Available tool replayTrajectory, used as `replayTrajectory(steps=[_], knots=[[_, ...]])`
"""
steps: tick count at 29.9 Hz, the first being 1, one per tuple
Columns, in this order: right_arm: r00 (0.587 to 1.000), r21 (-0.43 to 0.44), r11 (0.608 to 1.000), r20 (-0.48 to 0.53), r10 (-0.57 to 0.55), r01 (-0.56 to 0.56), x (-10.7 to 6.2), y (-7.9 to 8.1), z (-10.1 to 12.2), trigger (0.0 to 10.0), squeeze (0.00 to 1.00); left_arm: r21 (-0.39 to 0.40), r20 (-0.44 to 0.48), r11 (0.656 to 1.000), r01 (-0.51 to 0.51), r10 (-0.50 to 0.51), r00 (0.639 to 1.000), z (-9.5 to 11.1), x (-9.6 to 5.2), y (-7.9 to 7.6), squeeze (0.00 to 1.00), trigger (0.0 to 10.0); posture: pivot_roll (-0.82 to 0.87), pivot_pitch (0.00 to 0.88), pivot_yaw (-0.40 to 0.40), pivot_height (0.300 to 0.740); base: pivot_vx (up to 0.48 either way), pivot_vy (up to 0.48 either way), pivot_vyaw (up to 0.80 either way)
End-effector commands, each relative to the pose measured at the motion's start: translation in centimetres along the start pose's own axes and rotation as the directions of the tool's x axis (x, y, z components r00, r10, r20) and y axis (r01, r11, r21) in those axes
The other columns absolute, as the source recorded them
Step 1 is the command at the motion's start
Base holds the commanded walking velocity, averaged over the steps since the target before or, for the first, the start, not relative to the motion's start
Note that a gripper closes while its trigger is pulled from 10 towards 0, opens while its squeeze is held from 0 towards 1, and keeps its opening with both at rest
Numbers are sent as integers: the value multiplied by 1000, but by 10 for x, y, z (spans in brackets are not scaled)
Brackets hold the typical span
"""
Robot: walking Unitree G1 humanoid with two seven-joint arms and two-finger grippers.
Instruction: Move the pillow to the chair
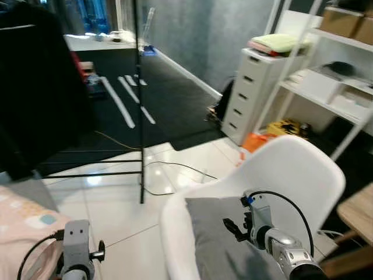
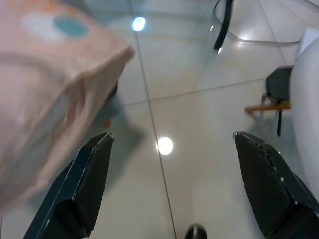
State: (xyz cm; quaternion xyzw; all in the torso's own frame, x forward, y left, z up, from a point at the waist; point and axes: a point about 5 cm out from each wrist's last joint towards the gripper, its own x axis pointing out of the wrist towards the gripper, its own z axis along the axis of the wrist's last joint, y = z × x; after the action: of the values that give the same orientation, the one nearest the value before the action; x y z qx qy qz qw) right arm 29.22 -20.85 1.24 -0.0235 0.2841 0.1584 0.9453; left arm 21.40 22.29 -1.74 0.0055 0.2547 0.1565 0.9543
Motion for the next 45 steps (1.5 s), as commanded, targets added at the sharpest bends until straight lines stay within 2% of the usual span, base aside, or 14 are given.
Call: replayTrajectory(steps=[1,6,15,33,45], knots=[[999,6,1000,-45,0,1,-3,0,-16,10000,0,4,-22,1000,18,-18,1000,-9,-2,-3,0,10000,-120,0,-89,740,0,0,781],[997,29,999,-77,19,-16,-6,2,-33,10000,0,-15,-41,1000,-6,5,999,-17,2,0,0,10000,-75,0,-106,740,0,0,779],[996,28,999,-81,25,-22,-5,3,-35,10000,0,-56,-75,998,-9,4,997,-29,7,6,0,10000,-88,0,-110,740,0,0,770],[997,27,999,-68,39,-38,-6,2,-35,10000,0,-47,-33,999,8,-9,999,-28,9,2,0,10000,-84,0,-115,740,0,0,769],[998,34,998,-42,55,-53,-4,4,-30,10000,0,-42,16,999,19,-18,1000,-21,11,5,0,10000,-84,0,-111,740,0,0,767]])
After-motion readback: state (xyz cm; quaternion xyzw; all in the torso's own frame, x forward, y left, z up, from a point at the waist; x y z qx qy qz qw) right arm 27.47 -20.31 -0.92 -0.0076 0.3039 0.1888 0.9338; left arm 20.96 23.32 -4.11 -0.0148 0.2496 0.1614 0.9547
